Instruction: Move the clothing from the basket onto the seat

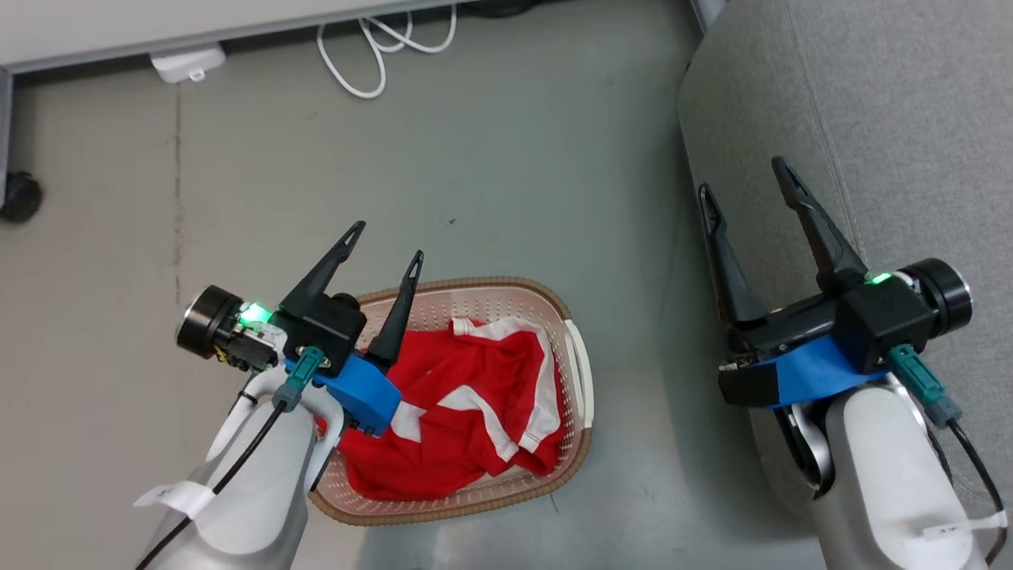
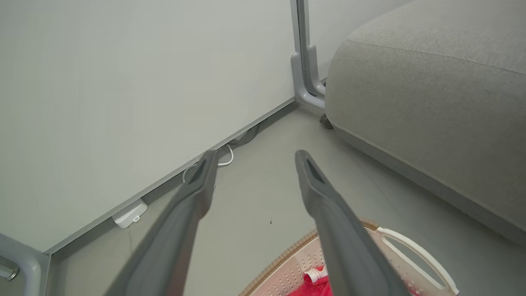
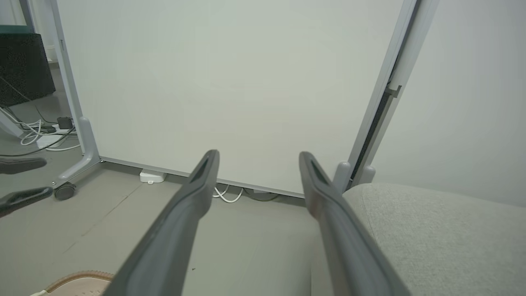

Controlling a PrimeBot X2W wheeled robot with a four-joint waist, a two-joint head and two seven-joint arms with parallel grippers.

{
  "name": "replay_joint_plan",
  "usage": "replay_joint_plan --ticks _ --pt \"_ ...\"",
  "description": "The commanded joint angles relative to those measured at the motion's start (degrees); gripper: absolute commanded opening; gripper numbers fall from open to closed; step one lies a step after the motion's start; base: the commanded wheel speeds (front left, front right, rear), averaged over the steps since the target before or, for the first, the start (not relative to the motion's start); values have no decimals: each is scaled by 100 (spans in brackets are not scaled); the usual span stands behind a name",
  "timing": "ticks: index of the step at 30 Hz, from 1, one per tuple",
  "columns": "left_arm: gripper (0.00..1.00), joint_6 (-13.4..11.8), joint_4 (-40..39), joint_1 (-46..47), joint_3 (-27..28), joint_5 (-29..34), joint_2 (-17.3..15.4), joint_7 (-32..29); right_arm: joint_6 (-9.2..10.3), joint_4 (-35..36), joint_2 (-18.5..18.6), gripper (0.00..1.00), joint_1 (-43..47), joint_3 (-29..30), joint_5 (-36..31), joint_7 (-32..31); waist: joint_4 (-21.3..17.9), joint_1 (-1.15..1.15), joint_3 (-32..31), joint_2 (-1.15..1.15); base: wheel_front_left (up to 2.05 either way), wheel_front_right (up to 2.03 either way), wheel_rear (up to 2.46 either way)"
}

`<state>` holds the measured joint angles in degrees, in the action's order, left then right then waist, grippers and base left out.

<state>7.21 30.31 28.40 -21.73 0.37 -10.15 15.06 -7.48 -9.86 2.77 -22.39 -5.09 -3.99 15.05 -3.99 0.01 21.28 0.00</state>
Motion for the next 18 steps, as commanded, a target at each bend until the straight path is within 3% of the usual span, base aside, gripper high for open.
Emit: replay_joint_plan --ticks 1,6,18 --pt "100 36 188 211 -203 -65 -88 17 -3 70 18 100 -174 -9 11 21 -259 -1 440 0 0 0 0" --pt "100 22 781 672 -957 -279 -316 18 -3 201 19 100 -405 -63 71 20 -412 -1 893 0 0 0 0" --pt "100 24 2260 1793 -2708 -773 -443 17 -3 524 19 100 -778 -183 100 21 -596 -1 1959 0 0 0 0"
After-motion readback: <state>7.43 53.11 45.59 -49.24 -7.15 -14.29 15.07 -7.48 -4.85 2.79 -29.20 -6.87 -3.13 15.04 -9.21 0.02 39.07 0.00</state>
